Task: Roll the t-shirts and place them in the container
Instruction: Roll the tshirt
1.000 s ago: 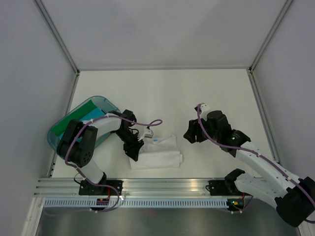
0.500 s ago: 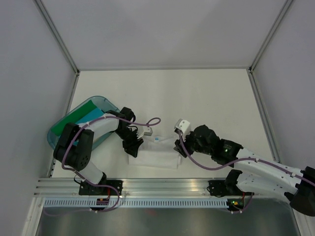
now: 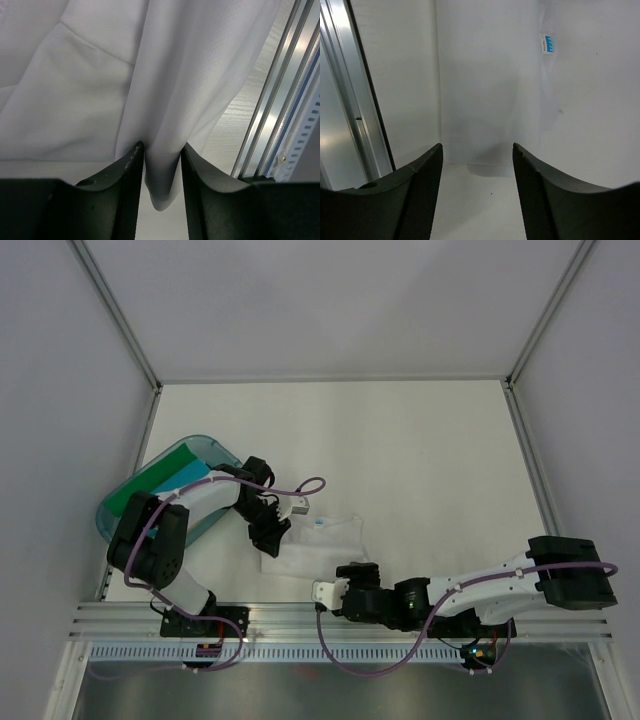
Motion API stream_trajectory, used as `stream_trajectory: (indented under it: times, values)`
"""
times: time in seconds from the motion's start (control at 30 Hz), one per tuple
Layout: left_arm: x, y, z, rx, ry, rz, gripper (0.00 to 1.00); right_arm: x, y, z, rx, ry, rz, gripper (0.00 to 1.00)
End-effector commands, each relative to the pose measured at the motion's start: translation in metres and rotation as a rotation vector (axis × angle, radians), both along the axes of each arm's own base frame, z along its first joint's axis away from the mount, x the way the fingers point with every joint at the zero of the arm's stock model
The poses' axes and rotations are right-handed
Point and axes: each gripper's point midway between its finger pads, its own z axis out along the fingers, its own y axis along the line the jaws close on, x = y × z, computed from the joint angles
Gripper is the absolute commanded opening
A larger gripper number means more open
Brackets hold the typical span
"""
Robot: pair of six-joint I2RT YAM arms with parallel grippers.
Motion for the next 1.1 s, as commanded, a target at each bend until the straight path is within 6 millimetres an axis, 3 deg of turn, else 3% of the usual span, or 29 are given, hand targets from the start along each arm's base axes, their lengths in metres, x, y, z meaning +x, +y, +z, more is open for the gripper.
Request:
stream_trajectory:
  times: [0.0, 0.33, 0.43, 0.57, 0.83, 0.93, 1.0, 1.03, 1.07]
  values:
    - [0.007, -0.003, 0.000, -0.004, -0.004, 0.023, 0.40, 0.012, 0.003, 0.008, 0.003, -0.110, -0.049, 0.64]
    - [0.008, -0.003, -0.001, -0.003, 0.003, 0.024, 0.39, -0.022, 0.012, -0.012, -0.081, 0.005, 0.118, 0.65]
    - [0.007, -0.003, -0.001, -0.003, 0.005, 0.022, 0.39, -0.013, 0.002, -0.028, -0.161, -0.037, 0.074, 0.67]
    - [0.007, -0.003, -0.003, -0.002, 0.005, 0.018, 0.39, 0.005, -0.006, -0.032, -0.182, -0.102, -0.016, 0.67]
    - [0.008, -0.002, -0.004, 0.002, 0.002, 0.011, 0.38, 0.012, -0.016, -0.050, -0.281, -0.077, -0.038, 0.65]
    - [0.006, -0.001, -0.006, 0.002, 0.004, 0.001, 0.38, 0.016, -0.020, -0.054, -0.302, -0.055, -0.044, 0.59]
    - [0.007, -0.001, -0.006, 0.001, 0.001, -0.005, 0.38, 0.022, -0.022, -0.054, -0.298, -0.033, -0.057, 0.49]
    - [0.007, -0.002, -0.006, -0.001, -0.001, -0.005, 0.39, 0.020, -0.021, -0.058, -0.300, 0.000, -0.039, 0.41]
    - [0.008, -0.002, -0.004, -0.004, -0.007, -0.004, 0.40, 0.023, -0.019, -0.057, -0.294, 0.005, -0.046, 0.20]
